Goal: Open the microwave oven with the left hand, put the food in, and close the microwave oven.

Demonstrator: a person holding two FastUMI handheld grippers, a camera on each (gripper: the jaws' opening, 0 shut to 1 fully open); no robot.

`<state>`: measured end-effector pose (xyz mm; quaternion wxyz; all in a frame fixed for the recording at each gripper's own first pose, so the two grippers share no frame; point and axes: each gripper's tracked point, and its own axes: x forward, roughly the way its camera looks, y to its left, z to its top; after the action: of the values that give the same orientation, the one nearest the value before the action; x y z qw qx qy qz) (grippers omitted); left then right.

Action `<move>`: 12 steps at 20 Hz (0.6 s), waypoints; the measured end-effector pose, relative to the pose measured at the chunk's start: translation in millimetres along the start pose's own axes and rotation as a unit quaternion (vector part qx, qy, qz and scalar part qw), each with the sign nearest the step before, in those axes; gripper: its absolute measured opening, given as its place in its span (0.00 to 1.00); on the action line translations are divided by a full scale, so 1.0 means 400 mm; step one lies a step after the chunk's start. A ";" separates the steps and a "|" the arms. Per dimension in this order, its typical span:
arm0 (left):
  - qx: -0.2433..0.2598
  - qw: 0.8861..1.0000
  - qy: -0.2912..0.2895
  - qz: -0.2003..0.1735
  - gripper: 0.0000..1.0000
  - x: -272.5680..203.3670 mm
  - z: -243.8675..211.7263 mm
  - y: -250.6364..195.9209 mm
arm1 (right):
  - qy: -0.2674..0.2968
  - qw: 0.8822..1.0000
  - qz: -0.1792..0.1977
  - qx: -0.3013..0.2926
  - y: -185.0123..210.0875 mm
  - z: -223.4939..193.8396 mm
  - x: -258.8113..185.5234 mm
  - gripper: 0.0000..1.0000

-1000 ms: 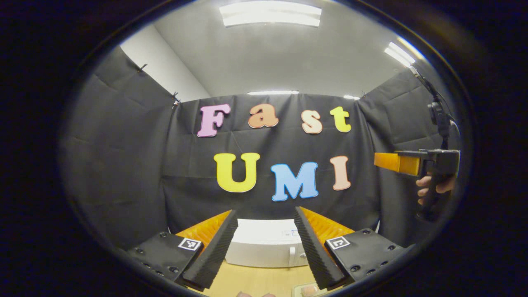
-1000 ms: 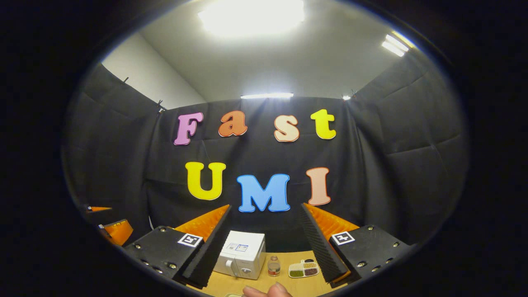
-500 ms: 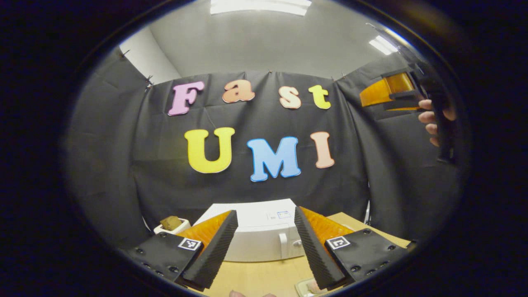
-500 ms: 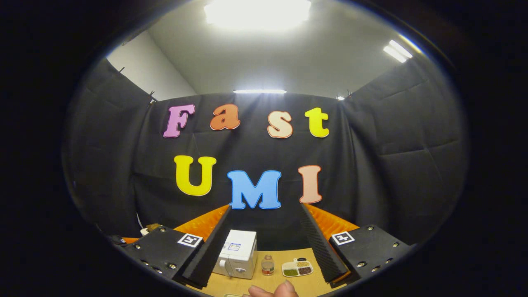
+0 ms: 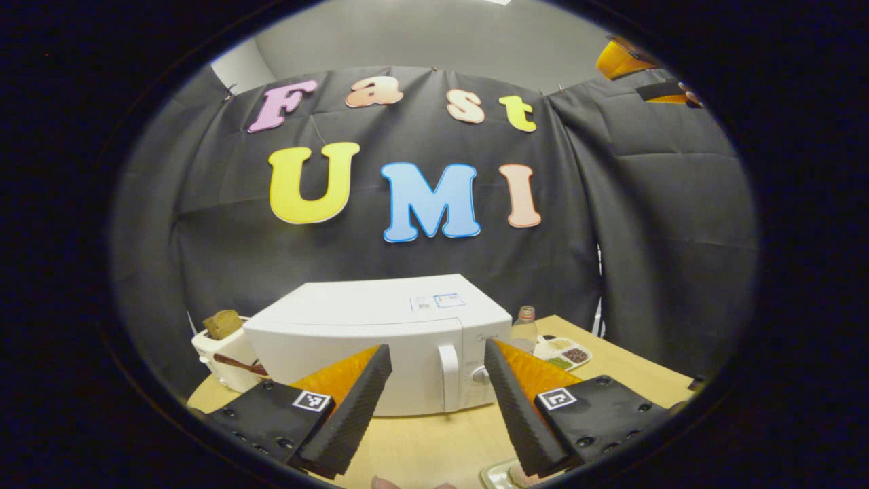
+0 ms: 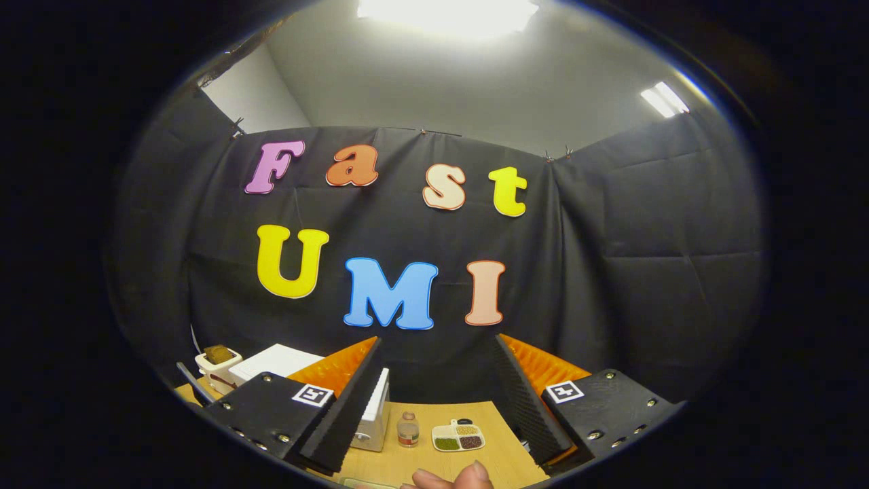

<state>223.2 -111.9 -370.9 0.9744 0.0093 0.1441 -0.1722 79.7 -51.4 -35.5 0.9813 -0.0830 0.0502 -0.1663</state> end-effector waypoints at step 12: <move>-0.024 0.994 0.110 -0.005 0.92 0.290 -0.310 -0.045 | 0.037 0.998 -0.031 -0.040 -0.043 -0.067 0.037 0.98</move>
<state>287.0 -158.9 -521.8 0.9518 0.0036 0.2545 -0.1713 84.8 -76.2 -60.0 0.9691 -0.1177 0.0906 -0.1971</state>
